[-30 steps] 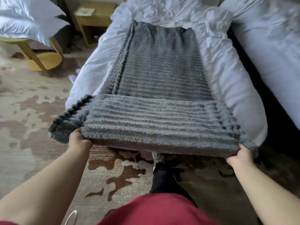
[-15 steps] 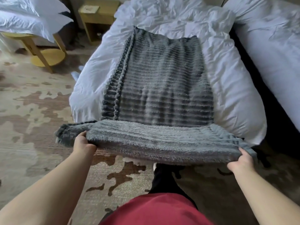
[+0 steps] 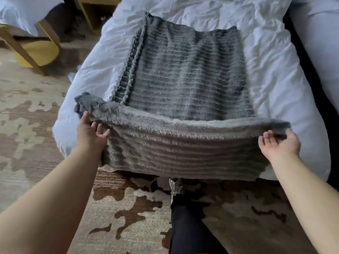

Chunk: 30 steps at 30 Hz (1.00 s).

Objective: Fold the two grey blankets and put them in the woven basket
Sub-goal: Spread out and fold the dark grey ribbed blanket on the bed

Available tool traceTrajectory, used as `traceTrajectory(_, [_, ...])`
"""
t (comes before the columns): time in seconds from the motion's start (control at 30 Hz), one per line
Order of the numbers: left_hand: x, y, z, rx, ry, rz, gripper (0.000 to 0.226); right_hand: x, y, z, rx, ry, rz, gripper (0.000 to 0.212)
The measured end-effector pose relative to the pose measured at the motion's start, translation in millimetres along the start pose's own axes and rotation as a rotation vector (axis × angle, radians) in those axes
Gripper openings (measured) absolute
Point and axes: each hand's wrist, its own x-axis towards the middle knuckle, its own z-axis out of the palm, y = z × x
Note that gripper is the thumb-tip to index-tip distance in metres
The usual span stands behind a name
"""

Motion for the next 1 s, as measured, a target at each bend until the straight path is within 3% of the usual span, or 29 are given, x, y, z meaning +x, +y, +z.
traceTrajectory(0.1, [40,-32,9,0.113,0.048,-0.084,0.036,45,23,29,-0.222,-0.064,0.072,0.048])
traceTrajectory(0.23, [67,-71,2,0.151,0.086,-0.159,0.052,74,61,29,-0.384,-0.022,0.165,0.06])
traceTrajectory(0.47, [67,-75,-34,0.022,0.167,-0.091,0.041,66,72,-13,-0.375,-0.044,0.104,0.039])
traceTrajectory(0.6, [49,-88,-71,0.025,0.226,-0.149,0.028,48,87,-49,-0.384,0.005,0.149,0.02])
traceTrajectory(0.83, [38,-131,-121,0.057,0.328,-0.305,0.058,41,125,-104,-0.355,0.093,0.266,0.023])
traceTrajectory(1.0, [72,-162,-125,0.015,0.375,-0.323,0.079,80,154,-115,-0.317,0.187,0.346,0.052])
